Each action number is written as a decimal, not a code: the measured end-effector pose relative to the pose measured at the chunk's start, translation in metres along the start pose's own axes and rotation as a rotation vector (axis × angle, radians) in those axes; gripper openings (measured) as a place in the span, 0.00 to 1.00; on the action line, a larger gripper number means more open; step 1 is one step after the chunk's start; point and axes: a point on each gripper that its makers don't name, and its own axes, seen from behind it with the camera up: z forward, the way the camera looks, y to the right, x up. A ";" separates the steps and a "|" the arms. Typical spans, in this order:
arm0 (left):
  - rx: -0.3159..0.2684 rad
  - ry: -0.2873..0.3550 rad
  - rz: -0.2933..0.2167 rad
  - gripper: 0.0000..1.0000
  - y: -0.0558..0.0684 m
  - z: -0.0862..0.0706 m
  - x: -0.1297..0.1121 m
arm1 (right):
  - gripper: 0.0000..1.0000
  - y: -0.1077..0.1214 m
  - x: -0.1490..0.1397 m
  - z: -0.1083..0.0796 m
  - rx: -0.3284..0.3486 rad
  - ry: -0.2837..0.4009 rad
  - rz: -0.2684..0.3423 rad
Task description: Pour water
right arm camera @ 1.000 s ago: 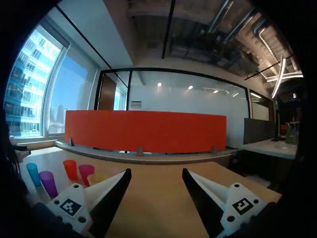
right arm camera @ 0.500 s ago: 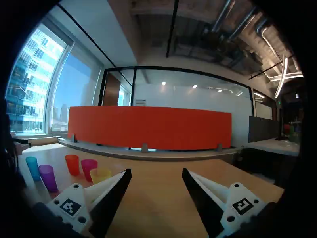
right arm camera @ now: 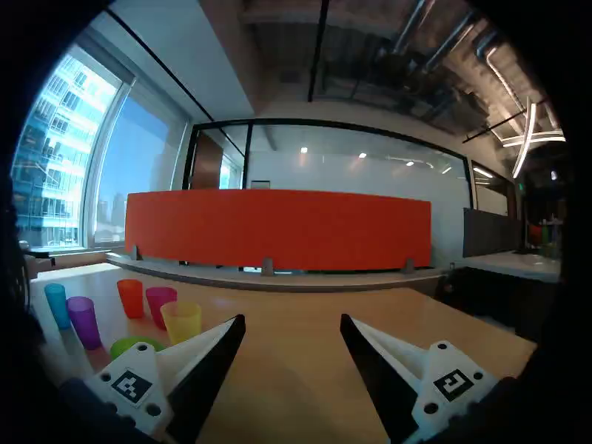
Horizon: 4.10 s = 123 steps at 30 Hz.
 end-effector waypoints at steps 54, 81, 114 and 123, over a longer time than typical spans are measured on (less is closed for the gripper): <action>0.000 0.000 0.000 0.90 0.000 0.000 0.000 | 0.99 0.000 -0.009 -0.003 -0.004 -0.025 0.033; 0.000 0.000 0.000 0.91 0.000 -0.001 0.000 | 0.99 0.000 -0.008 -0.002 -0.004 -0.025 0.033; 0.001 0.000 -0.001 0.91 -0.001 0.000 0.000 | 0.99 0.000 -0.009 -0.003 -0.004 -0.025 0.032; 0.001 -0.001 -0.002 0.91 0.000 -0.001 0.000 | 0.99 0.000 -0.009 -0.003 -0.004 -0.025 0.033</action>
